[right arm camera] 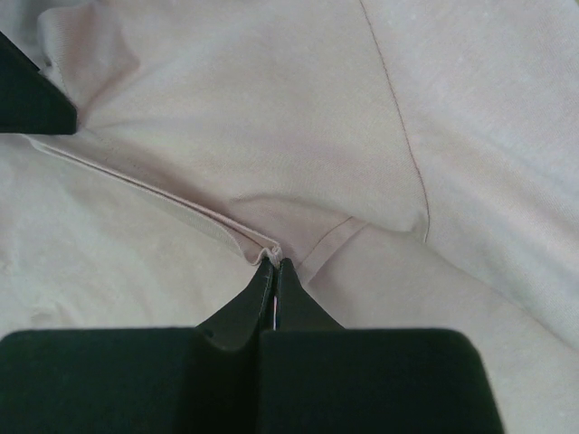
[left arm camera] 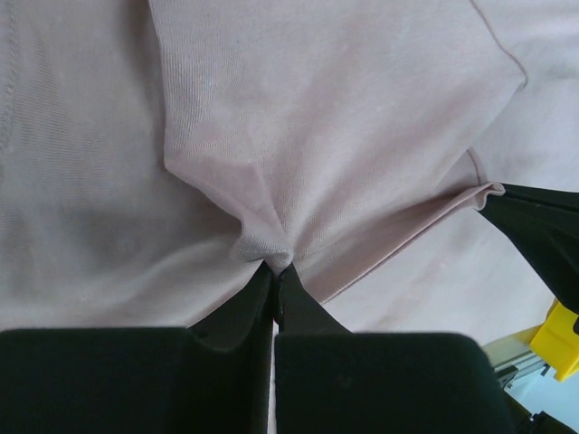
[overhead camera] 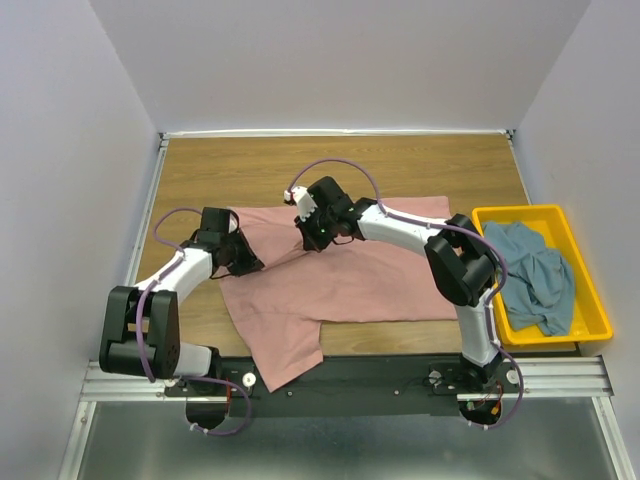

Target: Fold and stack the t-shirts

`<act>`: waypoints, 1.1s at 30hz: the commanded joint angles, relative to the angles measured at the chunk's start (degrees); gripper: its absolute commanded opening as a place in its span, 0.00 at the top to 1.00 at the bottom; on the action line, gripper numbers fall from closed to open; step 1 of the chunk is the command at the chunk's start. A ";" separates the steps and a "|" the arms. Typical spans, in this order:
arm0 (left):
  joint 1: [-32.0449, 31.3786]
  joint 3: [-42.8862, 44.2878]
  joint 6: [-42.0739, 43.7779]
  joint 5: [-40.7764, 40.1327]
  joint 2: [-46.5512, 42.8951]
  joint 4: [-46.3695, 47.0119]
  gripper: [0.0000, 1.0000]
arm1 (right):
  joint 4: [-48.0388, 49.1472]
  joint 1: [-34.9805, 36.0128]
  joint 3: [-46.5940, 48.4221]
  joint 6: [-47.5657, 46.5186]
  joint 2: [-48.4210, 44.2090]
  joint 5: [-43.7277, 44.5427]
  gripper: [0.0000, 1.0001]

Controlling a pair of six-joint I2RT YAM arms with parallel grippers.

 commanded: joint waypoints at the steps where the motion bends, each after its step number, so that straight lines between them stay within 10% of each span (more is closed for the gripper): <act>1: 0.07 -1.54 -0.14 1.51 1.35 0.60 0.92 | -3.34 0.12 0.14 -2.10 -1.78 3.11 0.98; 6: 0.07 -1.72 -0.58 0.20 -0.23 0.07 0.89 | -4.57 0.12 -0.30 -2.72 -0.99 3.03 0.94; 18: 1.12 0.48 -0.84 -7.00 -8.40 -3.71 0.30 | -6.32 0.12 -0.47 -1.93 -5.72 2.85 0.55; 33: 0.95 -0.22 1.45 0.80 1.08 4.99 0.39 | -5.19 -3.13 -4.42 3.35 -9.78 4.17 0.51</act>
